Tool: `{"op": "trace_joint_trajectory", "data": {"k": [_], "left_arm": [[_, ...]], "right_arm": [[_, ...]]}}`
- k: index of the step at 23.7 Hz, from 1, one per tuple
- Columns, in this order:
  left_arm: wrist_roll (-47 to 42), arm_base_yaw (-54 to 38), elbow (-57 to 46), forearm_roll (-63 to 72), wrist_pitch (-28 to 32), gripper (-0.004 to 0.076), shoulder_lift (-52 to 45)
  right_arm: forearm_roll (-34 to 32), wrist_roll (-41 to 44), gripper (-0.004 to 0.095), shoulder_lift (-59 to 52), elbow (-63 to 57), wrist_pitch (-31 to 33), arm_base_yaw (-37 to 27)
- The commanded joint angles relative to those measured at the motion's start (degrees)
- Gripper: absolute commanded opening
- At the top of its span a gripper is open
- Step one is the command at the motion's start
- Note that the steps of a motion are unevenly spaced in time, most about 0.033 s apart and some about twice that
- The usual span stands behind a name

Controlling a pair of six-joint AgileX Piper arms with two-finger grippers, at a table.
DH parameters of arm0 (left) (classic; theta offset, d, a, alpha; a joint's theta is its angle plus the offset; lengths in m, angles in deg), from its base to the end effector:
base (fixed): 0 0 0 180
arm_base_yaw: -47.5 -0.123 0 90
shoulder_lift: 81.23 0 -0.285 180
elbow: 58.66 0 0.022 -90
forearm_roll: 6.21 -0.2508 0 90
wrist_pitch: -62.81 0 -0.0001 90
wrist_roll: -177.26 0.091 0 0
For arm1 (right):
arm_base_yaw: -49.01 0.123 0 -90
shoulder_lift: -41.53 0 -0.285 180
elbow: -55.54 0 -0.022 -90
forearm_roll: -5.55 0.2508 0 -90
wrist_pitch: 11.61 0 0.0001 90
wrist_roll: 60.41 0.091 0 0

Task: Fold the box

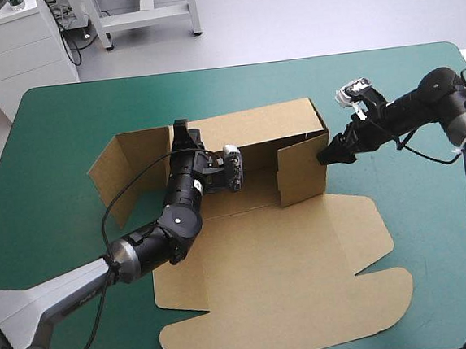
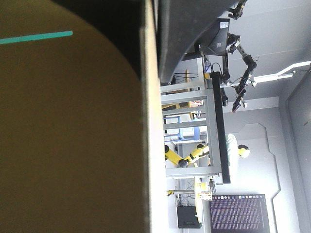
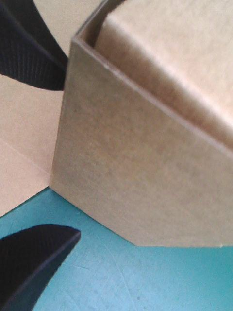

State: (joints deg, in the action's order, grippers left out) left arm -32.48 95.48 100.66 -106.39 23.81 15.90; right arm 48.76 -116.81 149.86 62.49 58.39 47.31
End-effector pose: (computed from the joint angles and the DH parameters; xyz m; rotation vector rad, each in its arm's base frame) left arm 0.2660 -0.2109 0.2842 1.4208 1.3302 0.9317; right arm 0.3595 0.0479 0.2984 -0.9270 2.3874 0.7579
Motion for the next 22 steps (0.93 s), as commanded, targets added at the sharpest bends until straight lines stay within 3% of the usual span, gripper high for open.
{"op": "trace_joint_trajectory", "data": {"k": [1,7,17,22], "left_arm": [[-0.5,0.8,0.8,-2.5,1.9,-0.0032,-1.4],[-2.1,0.8,0.8,-2.4,1.7,-0.0032,-1.4],[-2.1,0.8,0.8,-2.4,1.9,-0.0032,-1.4],[-2.1,0.8,0.8,-2.4,1.9,-0.0032,-1.4]], "right_arm": [[2.1,0.7,0.0697,-4.0,1.2,-1.3,2.0],[-6.2,7.6,0.0697,-5.0,1.0,-7.0,6.7],[-3.4,7.6,0.0697,-13.6,-16.9,-33.7,12.2],[-0.7,8.0,0.0692,-13.7,-19.7,-41.5,14.6]]}}
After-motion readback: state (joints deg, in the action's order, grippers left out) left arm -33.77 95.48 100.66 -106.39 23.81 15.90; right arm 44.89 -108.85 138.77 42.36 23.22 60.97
